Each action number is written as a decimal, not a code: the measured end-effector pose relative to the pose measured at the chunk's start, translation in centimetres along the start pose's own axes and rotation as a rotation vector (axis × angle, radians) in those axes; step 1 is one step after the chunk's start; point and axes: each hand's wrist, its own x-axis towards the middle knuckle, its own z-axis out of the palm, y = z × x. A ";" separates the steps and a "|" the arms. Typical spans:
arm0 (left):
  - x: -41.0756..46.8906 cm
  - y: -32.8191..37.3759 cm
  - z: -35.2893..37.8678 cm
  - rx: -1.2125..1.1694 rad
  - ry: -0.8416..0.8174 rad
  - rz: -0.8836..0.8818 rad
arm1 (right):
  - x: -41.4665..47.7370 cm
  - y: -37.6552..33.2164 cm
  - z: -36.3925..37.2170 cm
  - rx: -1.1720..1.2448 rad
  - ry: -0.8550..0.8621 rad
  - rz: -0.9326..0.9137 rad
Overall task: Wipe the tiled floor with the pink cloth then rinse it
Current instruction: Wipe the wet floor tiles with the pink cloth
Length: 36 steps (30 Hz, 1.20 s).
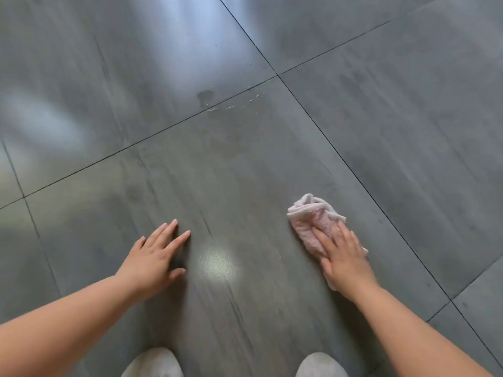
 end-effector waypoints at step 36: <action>5.6 -5.9 -4.8 -0.302 0.387 -0.325 | 11.3 -2.9 -2.5 0.426 0.146 0.710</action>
